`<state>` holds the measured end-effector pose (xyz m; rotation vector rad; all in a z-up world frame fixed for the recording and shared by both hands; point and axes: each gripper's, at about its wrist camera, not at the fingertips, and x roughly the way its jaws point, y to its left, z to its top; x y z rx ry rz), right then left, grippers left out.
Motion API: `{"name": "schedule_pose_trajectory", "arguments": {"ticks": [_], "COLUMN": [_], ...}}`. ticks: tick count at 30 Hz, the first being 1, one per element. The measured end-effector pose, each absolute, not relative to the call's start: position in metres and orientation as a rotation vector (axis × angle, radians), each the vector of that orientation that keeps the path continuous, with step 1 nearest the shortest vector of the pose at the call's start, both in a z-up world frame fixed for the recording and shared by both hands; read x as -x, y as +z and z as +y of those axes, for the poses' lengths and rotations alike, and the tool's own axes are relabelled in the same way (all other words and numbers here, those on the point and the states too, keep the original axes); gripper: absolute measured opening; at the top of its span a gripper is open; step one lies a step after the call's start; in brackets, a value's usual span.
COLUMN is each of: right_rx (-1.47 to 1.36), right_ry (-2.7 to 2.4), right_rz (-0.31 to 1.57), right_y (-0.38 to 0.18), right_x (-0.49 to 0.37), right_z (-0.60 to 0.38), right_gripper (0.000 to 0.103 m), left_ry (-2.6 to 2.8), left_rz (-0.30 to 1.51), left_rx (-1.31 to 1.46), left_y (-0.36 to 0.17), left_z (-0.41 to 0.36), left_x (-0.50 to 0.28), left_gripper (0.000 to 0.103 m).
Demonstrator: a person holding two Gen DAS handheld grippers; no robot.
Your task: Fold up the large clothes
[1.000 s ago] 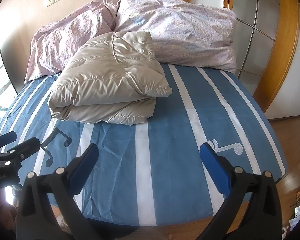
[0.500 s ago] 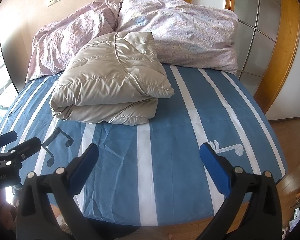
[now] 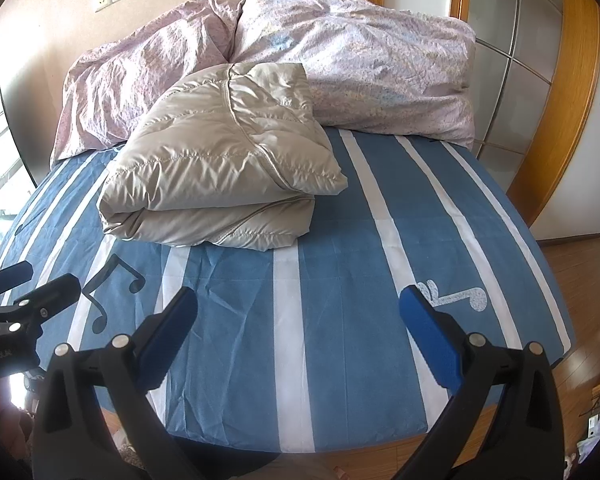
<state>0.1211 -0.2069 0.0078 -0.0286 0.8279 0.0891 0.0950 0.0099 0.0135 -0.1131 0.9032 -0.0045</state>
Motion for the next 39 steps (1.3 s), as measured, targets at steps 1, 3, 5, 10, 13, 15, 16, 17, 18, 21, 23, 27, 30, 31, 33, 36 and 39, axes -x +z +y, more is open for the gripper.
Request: {"name": "schedule_pose_trajectory", "arguments": {"ticks": [1,3,5,10,13,15,16,17,18,21,23,27,30,31,33,36,39], "right_rx": [0.029,0.028,0.027,0.027,0.028,0.028,0.028,0.027,0.027,0.026,0.028,0.026,0.026,0.026,0.026,0.027,0.027], "right_ry": [0.089,0.089,0.088,0.089,0.089,0.089,0.089,0.089,0.089,0.090,0.089,0.091,0.090,0.090,0.090,0.089,0.090], "right_rz": [0.828,0.827,0.826,0.827,0.826,0.826,0.826,0.826,0.827,0.826,0.826,0.826,0.827,0.827,0.826,0.827,0.828], "right_y": [0.0077,0.0075,0.0072,0.0074,0.0073,0.0073,0.0074,0.0073,0.0073,0.0072,0.0072,0.0075,0.0075,0.0075,0.0077,0.0075,0.0076], "right_x": [-0.1214,-0.1217,-0.1220,-0.1226,-0.1225,-0.1227,-0.1228,-0.1227,-0.1229,-0.1230,-0.1227,-0.1229,-0.1228,-0.1228,-0.1227,-0.1228,-0.1229], "right_z": [-0.2070,-0.2085,-0.2097,-0.2117,-0.2113,-0.2112,-0.2113,-0.2111,-0.2114,-0.2114,-0.2109,-0.2108,-0.2105,-0.2099,-0.2098,-0.2095,-0.2084], "right_gripper": [0.101,0.101,0.101,0.101,0.101,0.101,0.101,0.101,0.101,0.101,0.101,0.101,0.101,0.101,0.101,0.101,0.101], "left_ry": [-0.004,-0.005,-0.005,-0.005,-0.006,-0.005,-0.005,-0.005,-0.005,-0.005,-0.004,-0.003,-0.003,-0.003,-0.003,-0.003,-0.004], "left_rz": [0.903,0.903,0.904,0.905,0.905,0.904,0.904,0.904,0.905,0.903,0.904,0.903,0.903,0.903,0.904,0.903,0.904], "left_rx": [0.112,0.112,0.113,0.113,0.113,0.113,0.112,0.112,0.113,0.113,0.112,0.111,0.111,0.112,0.111,0.111,0.110], "left_y": [0.0131,0.0133,0.0137,0.0135,0.0136,0.0134,0.0135,0.0135,0.0136,0.0138,0.0136,0.0135,0.0136,0.0134,0.0133,0.0134,0.0134], "left_z": [0.0102,0.0108,0.0102,0.0100,0.0097,0.0096,0.0094,0.0093,0.0092,0.0092,0.0094,0.0102,0.0100,0.0105,0.0106,0.0108,0.0103], "left_x": [-0.0954,-0.0956,-0.0950,-0.0950,-0.0948,-0.0949,-0.0948,-0.0947,-0.0944,-0.0942,-0.0944,-0.0949,-0.0950,-0.0952,-0.0953,-0.0954,-0.0954], "left_gripper": [0.102,0.102,0.102,0.102,0.102,0.102,0.102,0.102,0.102,0.102,0.102,0.102,0.102,0.102,0.102,0.102,0.102]}}
